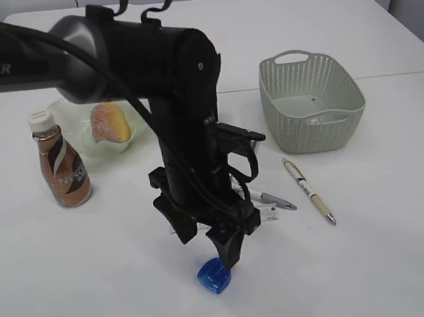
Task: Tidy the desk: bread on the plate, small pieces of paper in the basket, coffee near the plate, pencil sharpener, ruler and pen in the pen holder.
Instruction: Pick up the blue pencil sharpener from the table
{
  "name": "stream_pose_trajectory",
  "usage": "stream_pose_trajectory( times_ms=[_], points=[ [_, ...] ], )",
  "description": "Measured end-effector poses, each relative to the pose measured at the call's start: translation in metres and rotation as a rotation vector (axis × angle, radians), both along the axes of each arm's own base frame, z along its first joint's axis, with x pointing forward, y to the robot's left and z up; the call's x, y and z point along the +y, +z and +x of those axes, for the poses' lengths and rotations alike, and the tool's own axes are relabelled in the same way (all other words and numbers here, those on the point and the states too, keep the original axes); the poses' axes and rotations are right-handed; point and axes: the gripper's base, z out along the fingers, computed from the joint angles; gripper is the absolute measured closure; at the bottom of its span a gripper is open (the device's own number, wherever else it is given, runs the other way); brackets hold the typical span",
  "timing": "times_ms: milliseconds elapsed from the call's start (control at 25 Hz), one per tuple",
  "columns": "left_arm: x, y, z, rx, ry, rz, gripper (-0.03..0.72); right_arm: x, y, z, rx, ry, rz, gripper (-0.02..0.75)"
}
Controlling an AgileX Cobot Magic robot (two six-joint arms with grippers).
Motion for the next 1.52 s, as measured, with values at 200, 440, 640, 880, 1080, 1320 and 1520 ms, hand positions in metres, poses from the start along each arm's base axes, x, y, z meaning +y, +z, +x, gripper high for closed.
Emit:
stream_pose_trajectory(
  times_ms=[200, 440, 640, 880, 1080, 1320, 1520],
  points=[
    [-0.002, -0.024, 0.002, 0.039, 0.006, 0.042, 0.109, 0.000, 0.000, 0.000, 0.000, 0.002, -0.001, 0.271],
    [-0.003, -0.036, 0.004, 0.038, 0.009, 0.046, 0.108, 0.000, 0.000, 0.000, 0.000, 0.004, -0.002, 0.271],
    [-0.005, -0.048, 0.006, 0.041, 0.012, 0.052, 0.108, 0.000, 0.000, 0.000, 0.000, 0.004, -0.002, 0.271],
    [-0.008, -0.054, 0.009, 0.018, 0.020, 0.031, 0.109, 0.000, 0.000, 0.000, 0.000, 0.004, -0.002, 0.271],
    [-0.008, -0.055, 0.010, 0.009, 0.022, 0.023, 0.128, 0.000, 0.000, 0.000, 0.000, 0.004, -0.002, 0.271],
    [-0.009, -0.059, 0.010, 0.016, 0.023, 0.028, 0.138, 0.000, 0.000, 0.000, 0.000, 0.004, -0.002, 0.271],
    [-0.009, -0.066, 0.009, 0.027, 0.023, 0.040, 0.139, 0.000, 0.000, 0.000, 0.000, 0.004, -0.002, 0.271]
  ],
)
